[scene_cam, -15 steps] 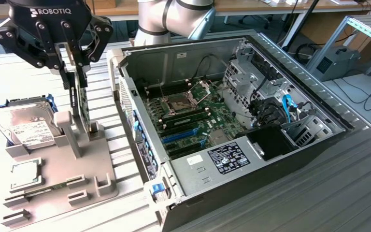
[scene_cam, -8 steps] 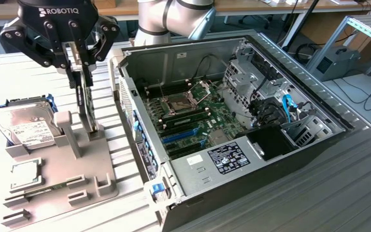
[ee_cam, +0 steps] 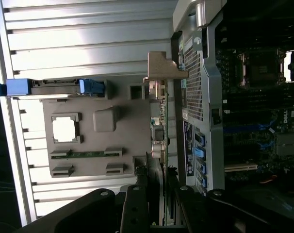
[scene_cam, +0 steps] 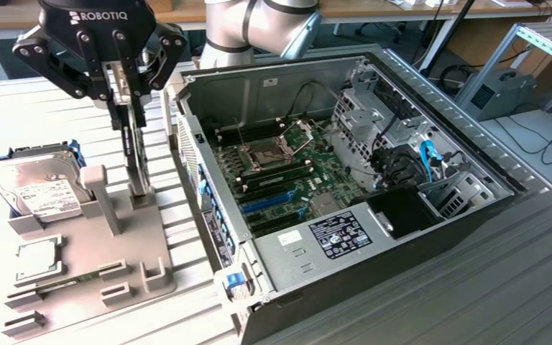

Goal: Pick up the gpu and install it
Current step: 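Pick up the gpu and move the gpu toward the slot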

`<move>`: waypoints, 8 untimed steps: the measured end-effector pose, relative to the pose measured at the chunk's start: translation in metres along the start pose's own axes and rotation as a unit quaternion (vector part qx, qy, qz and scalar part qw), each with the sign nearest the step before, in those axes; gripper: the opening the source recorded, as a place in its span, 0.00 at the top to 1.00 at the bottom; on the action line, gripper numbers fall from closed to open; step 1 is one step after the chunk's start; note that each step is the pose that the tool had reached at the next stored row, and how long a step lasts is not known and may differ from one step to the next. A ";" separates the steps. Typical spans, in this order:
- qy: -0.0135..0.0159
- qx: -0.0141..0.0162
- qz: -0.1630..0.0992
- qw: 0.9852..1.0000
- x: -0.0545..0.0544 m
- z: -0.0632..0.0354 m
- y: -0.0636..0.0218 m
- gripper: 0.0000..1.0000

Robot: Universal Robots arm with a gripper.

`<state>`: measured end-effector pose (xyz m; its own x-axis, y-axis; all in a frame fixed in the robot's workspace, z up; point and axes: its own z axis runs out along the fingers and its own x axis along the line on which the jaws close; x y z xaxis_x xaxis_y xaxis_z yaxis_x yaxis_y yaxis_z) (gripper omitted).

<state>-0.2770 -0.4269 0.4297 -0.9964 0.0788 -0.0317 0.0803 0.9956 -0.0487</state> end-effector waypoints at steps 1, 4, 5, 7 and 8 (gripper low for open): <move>0.000 0.000 0.000 1.000 -0.001 0.0000 0.0001 0.74; 0.000 0.000 0.000 1.000 -0.003 0.0001 0.0003 0.74; 0.000 0.000 0.000 1.000 -0.004 0.0001 0.0003 0.74; 0.000 0.000 0.000 1.000 -0.005 0.0001 0.0004 0.74; 0.000 0.000 0.000 1.000 -0.006 0.0002 0.0005 0.74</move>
<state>-0.2710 -0.4269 0.4297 -0.9964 0.0788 -0.0317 0.0803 0.9956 -0.0488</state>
